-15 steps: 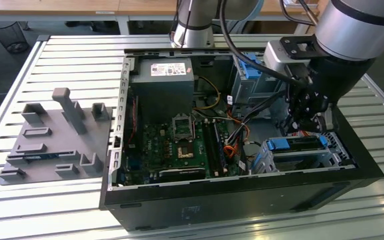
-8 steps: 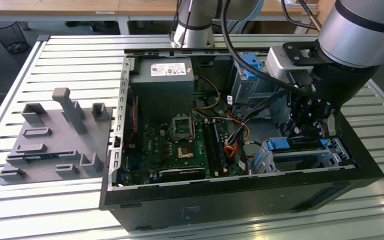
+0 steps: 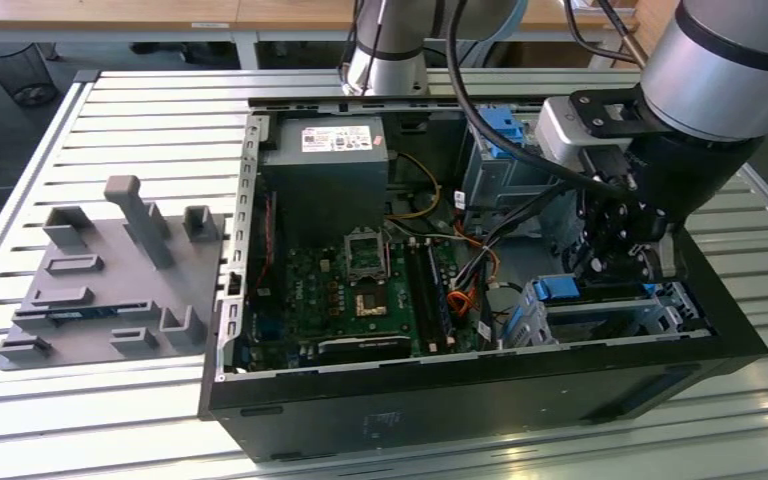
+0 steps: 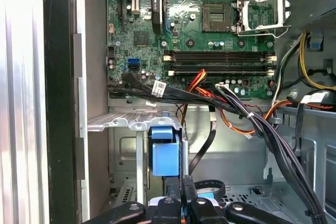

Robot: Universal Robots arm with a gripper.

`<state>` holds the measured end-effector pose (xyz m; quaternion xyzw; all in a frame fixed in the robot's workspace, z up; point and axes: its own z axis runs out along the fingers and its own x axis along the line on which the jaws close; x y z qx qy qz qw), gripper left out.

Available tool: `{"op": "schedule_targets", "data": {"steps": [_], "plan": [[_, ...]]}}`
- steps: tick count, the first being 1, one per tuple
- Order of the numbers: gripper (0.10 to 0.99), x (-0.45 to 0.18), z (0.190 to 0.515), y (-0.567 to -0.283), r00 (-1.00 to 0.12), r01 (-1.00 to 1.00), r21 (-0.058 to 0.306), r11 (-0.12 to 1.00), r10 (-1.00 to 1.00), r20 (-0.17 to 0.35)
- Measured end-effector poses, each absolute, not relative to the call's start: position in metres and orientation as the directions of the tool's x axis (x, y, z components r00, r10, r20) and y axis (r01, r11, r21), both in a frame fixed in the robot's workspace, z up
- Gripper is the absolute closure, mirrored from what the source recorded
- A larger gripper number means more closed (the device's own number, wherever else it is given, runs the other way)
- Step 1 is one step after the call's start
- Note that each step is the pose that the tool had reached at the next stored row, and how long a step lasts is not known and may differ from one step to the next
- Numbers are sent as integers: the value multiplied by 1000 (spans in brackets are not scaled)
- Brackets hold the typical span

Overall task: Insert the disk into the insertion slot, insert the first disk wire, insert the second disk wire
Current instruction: 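Insert the second disk wire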

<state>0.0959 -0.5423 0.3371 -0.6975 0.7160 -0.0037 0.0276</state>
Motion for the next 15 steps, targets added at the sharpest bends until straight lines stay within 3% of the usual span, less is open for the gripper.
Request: {"op": "schedule_targets", "data": {"steps": [15], "plan": [[937, 100, 335, -545, -25, -999, -44, 27, -999, -35]]}}
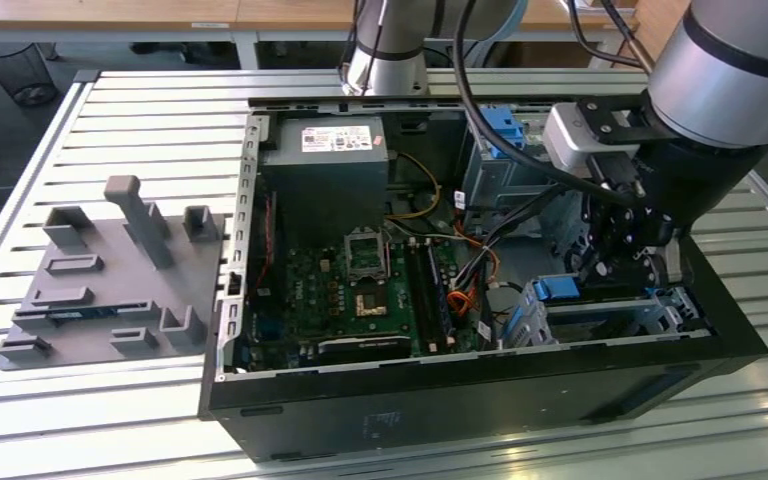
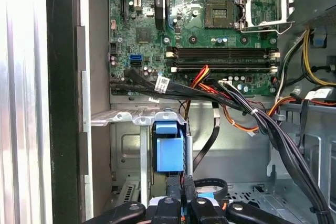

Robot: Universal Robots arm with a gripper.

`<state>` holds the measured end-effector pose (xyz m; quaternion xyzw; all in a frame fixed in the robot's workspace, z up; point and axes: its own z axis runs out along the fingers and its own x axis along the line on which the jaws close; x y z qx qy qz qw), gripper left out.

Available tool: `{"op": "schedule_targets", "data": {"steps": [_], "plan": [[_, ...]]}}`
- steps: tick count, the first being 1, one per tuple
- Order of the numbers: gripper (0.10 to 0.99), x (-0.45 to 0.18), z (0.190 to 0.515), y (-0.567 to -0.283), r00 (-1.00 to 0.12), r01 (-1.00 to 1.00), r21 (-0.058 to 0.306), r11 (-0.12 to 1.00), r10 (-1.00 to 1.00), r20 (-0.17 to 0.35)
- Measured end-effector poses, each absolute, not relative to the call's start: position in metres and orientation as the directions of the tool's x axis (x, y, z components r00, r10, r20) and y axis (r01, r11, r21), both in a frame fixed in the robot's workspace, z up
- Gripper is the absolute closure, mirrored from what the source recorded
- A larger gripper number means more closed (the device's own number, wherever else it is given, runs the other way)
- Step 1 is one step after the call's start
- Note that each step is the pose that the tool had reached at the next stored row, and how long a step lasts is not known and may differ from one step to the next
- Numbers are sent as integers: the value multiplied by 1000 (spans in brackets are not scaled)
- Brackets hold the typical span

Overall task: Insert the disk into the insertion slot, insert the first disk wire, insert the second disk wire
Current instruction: 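Insert the second disk wire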

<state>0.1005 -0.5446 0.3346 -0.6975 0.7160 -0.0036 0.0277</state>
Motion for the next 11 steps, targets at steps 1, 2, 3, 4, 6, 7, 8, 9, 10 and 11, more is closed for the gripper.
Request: {"op": "schedule_targets", "data": {"steps": [1, 2, 3, 4, 6, 7, 8, 9, 10, 11], "plan": [[937, 101, 334, -545, -25, -999, -44, 27, -999, -35], [937, 101, 334, -545, -25, -999, -44, 27, -999, -35], [937, 101, 334, -545, -25, -999, -44, 27, -999, -35], [937, 101, 334, -545, -25, -999, -44, 27, -999, -35], [937, 102, 334, -545, -25, -999, -44, 27, -999, -35], [937, 102, 334, -545, -25, -999, -44, 27, -999, -35], [937, 103, 334, -545, -25, -999, -44, 27, -999, -35], [937, 103, 333, -545, -25, -999, -44, 27, -999, -35], [937, 103, 333, -545, -25, -999, -44, 27, -999, -35], [937, 103, 333, -545, -25, -999, -44, 27, -999, -35]]}}
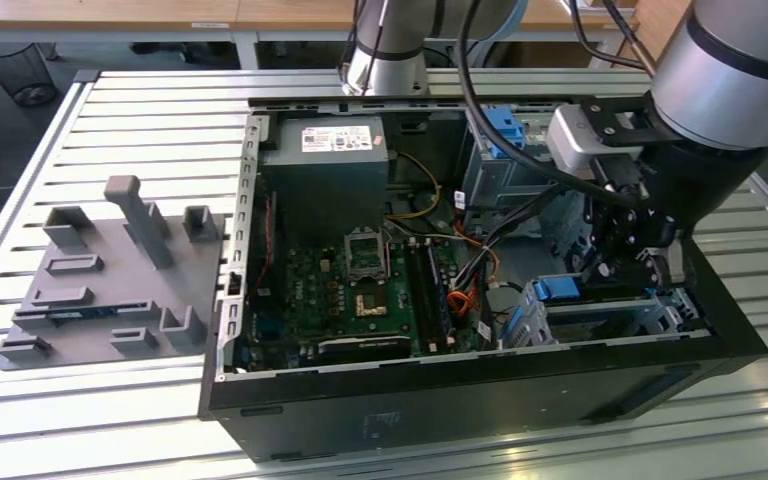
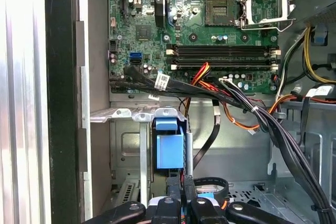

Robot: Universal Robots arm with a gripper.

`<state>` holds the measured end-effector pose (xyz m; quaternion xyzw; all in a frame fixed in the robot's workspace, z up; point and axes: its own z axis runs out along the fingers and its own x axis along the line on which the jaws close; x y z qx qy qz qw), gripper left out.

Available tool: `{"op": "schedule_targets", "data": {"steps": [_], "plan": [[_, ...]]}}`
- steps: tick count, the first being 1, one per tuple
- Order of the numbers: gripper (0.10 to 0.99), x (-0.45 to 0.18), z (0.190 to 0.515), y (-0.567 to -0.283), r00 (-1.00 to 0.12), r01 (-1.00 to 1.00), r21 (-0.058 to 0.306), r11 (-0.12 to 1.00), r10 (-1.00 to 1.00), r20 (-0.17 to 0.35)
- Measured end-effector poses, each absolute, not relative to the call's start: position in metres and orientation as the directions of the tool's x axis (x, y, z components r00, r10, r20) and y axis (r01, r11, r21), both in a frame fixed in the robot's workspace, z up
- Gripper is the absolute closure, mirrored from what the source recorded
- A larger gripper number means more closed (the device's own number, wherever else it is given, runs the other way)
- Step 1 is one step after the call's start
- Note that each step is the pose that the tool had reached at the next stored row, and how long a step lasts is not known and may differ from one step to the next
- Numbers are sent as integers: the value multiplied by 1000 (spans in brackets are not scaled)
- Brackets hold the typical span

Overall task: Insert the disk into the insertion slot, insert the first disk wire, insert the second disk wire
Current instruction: 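Insert the second disk wire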

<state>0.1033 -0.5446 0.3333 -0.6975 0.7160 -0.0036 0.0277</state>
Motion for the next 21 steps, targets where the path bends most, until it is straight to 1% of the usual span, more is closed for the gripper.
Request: {"op": "schedule_targets", "data": {"steps": [21], "plan": [[937, 105, 328, -545, -25, -999, -44, 27, -999, -35]]}}
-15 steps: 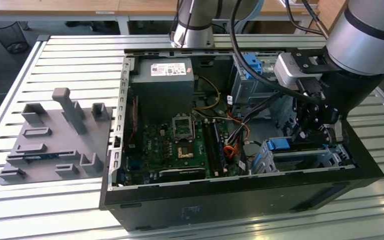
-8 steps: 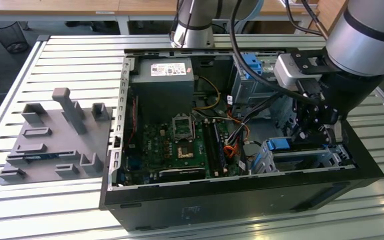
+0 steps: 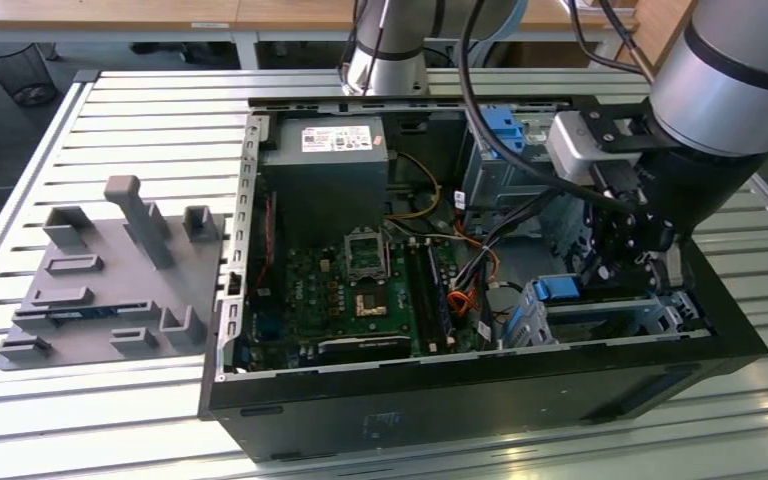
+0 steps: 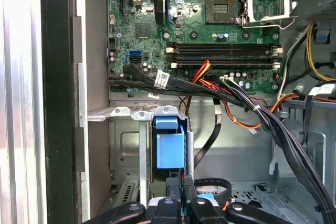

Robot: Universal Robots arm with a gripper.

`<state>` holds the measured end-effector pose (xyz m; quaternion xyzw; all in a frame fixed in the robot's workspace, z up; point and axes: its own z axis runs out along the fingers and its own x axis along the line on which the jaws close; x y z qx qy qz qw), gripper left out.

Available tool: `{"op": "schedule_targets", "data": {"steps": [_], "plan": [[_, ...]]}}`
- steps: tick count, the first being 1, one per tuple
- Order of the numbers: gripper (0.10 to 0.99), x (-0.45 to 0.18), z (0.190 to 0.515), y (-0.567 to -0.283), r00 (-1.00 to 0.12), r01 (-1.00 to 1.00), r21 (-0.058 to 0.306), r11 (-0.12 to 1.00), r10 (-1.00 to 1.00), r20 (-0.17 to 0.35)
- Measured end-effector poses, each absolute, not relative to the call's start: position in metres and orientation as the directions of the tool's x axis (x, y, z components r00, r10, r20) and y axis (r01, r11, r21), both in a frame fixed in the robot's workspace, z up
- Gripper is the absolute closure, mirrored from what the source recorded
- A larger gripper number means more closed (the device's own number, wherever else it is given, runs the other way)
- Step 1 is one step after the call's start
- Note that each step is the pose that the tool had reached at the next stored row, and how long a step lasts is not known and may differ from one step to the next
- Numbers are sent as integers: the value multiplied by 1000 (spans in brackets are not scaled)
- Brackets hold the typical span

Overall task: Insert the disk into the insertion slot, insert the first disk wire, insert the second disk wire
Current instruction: 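Insert the second disk wire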

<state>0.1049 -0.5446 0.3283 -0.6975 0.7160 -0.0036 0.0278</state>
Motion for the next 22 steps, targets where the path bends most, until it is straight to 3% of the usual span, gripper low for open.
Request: {"op": "schedule_targets", "data": {"steps": [9, 10, 22], "plan": [[925, 105, 328, -545, -25, -999, -44, 27, -999, -35], [863, 105, 328, -545, -25, -999, -44, 27, -999, -35], [863, 105, 341, -545, -25, -999, -44, 27, -999, -35]]}}
